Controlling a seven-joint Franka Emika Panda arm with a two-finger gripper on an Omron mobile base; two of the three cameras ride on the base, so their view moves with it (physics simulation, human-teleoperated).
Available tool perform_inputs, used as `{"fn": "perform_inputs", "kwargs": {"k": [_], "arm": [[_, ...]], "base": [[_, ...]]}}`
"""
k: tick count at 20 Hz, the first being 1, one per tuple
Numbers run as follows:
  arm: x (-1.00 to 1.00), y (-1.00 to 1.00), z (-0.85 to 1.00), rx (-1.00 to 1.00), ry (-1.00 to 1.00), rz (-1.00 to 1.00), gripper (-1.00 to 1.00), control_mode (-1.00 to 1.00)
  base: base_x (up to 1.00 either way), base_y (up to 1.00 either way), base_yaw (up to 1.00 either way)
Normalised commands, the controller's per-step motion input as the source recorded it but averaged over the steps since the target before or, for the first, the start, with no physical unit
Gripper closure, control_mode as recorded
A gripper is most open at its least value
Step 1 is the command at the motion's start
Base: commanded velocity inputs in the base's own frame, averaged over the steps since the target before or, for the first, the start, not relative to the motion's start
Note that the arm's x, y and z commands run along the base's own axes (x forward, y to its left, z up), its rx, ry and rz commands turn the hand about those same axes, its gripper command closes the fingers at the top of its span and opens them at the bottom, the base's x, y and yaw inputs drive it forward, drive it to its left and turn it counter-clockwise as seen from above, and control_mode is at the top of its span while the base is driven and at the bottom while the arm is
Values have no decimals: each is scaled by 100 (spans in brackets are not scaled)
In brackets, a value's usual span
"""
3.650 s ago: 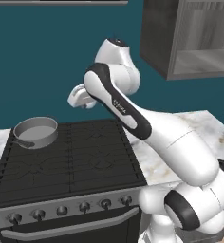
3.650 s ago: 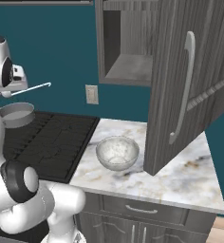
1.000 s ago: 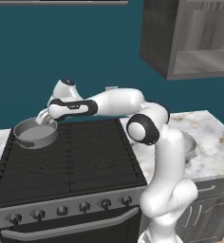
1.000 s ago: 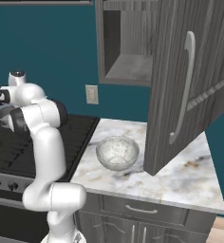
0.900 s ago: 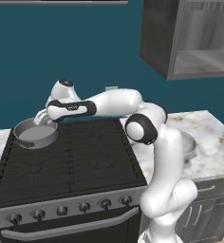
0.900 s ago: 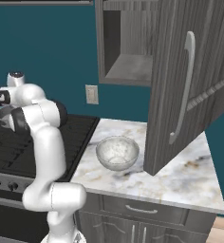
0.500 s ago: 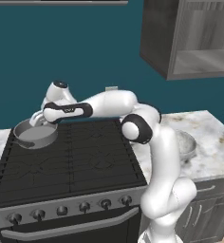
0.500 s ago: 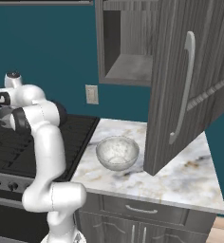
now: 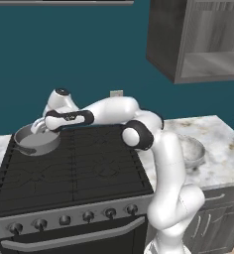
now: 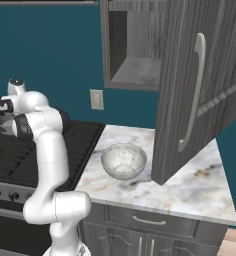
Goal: Open the cabinet and move the ladle to the pot. Then close the cabinet.
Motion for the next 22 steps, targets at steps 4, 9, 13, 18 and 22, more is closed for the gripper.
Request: {"fn": "perform_inputs", "kwargs": {"k": [4,9,13,18,22], "arm": [[32,18,-22,0,0,-2,100,-100],[28,28,-16,0,0,-1,100,-100],[23,27,-8,0,0,-2,100,-100],[9,11,-6,0,0,-4,-100,-100],[-8,-4,0,0,0,-6,-100,-100]], "base": [[0,0,0],[0,0,0],[0,0,0],[0,0,0],[0,0,0]]}}
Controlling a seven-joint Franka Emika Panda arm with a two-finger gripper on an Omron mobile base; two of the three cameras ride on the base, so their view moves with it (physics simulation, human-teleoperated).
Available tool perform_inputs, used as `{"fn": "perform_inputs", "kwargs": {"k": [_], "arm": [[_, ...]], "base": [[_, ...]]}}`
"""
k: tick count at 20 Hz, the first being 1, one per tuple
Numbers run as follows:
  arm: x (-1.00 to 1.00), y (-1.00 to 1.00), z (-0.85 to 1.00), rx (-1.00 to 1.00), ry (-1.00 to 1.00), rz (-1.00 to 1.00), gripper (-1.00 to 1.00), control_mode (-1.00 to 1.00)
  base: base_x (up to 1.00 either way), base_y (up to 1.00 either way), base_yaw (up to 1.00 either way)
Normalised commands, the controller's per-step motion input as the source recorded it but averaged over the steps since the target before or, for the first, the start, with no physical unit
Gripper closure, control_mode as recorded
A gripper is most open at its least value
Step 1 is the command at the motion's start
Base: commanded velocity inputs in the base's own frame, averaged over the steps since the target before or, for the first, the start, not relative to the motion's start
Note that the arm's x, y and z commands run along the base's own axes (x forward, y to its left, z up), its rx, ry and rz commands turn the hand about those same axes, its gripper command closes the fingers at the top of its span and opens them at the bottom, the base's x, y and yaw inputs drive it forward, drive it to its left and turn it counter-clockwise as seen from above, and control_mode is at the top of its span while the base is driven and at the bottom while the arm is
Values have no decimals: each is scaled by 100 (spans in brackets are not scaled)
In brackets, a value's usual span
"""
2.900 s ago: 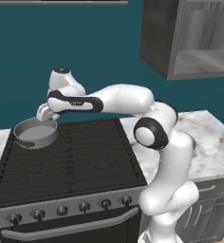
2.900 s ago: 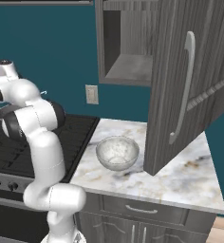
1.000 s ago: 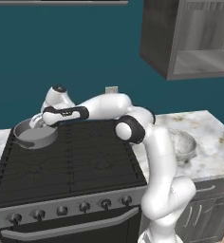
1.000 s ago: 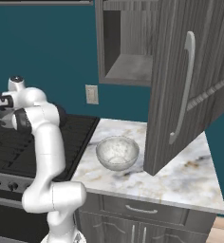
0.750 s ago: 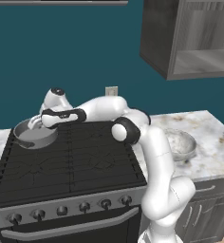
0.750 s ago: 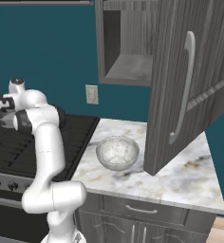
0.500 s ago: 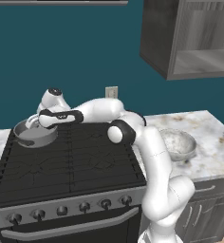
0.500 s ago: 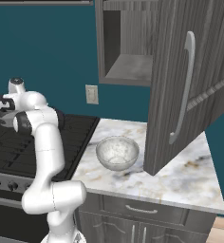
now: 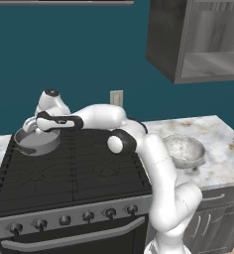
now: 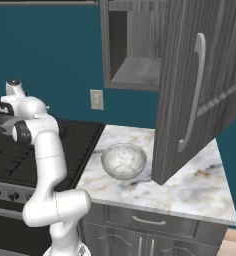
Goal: Open the cabinet and move the ladle to the pot. Then close the cabinet.
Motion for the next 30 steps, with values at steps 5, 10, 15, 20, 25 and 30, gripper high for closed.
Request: {"fn": "perform_inputs", "kwargs": {"k": [5,10,15,20,25,30], "arm": [[-26,-32,0,0,0,-7,-100,-100],[-50,-67,7,0,-1,-7,-100,-100],[-66,-75,52,2,-9,-3,-100,-100],[-93,-52,99,14,-17,-3,-100,-100],[-91,-46,100,18,-12,-7,-100,-100],[-88,-59,100,13,-1,-15,-100,-100]], "base": [[0,0,0],[0,0,0],[0,0,0],[0,0,0],[0,0,0],[0,0,0]]}}
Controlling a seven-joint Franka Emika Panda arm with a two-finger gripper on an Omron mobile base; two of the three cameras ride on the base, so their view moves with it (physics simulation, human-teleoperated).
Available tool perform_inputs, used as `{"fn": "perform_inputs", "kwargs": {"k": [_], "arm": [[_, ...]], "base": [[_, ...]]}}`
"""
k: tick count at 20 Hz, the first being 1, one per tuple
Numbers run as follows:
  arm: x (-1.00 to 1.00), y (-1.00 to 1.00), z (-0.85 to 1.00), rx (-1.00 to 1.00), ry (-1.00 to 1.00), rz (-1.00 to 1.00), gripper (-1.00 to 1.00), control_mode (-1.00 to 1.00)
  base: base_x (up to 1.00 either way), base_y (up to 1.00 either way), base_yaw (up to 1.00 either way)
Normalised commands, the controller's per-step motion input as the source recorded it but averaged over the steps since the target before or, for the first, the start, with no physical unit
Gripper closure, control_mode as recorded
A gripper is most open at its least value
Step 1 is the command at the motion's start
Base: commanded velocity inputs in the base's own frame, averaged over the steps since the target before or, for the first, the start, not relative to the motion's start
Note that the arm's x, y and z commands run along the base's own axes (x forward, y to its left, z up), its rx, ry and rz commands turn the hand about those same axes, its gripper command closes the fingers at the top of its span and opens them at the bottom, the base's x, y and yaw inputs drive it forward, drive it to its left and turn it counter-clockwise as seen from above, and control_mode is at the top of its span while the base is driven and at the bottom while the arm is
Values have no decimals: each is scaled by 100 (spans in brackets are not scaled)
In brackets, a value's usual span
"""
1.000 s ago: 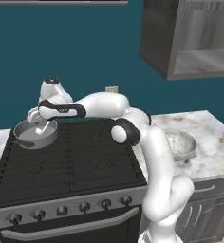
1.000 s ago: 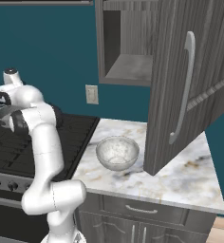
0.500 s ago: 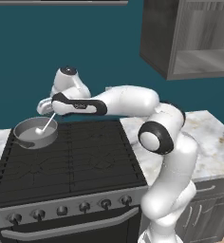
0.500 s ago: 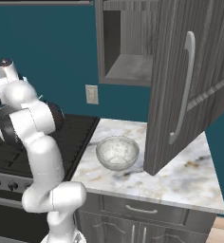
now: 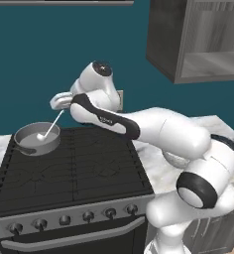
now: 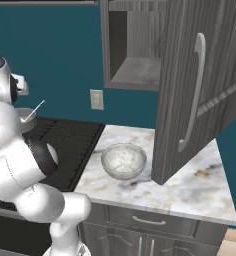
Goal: Open the cabinet and move the ladle to the pot. Then close the cabinet.
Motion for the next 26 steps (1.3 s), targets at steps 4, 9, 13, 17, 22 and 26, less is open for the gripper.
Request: {"fn": "perform_inputs", "kwargs": {"k": [4,9,13,17,22,26], "arm": [[-97,-59,99,5,0,-23,-100,-100],[-100,-60,98,0,0,-26,-100,-100],[-100,-62,69,0,0,-24,-100,-100],[-97,-79,12,-2,-4,-25,-100,-100],[-68,-92,0,-7,-7,-29,-100,-100],[-76,-77,0,-6,-11,-27,-100,-100]], "base": [[0,0,0],[0,0,0],[0,0,0],[0,0,0],[0,0,0],[0,0,0]]}}
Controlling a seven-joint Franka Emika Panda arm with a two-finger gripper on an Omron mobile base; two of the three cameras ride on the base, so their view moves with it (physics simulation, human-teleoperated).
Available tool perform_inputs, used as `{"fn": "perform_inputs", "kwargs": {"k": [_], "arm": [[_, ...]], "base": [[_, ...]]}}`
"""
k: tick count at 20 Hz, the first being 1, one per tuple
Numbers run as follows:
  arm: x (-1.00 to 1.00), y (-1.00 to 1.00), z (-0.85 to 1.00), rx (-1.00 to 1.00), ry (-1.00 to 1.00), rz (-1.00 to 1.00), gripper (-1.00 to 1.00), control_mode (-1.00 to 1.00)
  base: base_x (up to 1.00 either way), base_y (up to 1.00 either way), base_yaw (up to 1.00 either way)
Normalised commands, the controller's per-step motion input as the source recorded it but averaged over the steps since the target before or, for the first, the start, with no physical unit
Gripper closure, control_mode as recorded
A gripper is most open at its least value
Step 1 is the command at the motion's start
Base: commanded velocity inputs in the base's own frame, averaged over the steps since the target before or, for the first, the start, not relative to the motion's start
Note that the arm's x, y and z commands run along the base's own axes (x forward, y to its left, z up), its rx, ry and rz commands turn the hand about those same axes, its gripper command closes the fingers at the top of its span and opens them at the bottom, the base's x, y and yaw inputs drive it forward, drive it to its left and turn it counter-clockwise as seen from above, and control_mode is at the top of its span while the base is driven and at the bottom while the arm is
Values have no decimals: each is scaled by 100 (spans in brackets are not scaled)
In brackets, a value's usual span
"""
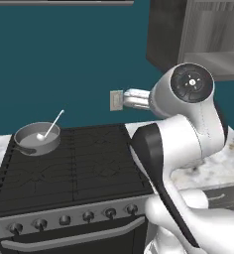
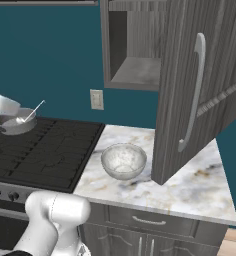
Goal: Open the cabinet and move the ladle to the pot. Then close the cabinet.
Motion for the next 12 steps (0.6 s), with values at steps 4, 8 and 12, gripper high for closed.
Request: {"fn": "perform_inputs", "kwargs": {"k": [4,8,12], "arm": [[-97,-62,8,-9,-18,-29,-100,-100],[-99,-78,6,-6,-16,-25,-100,-100],[-88,-87,16,-2,-15,-13,-100,-100]], "base": [[0,0,0],[0,0,0],[0,0,0]]}}
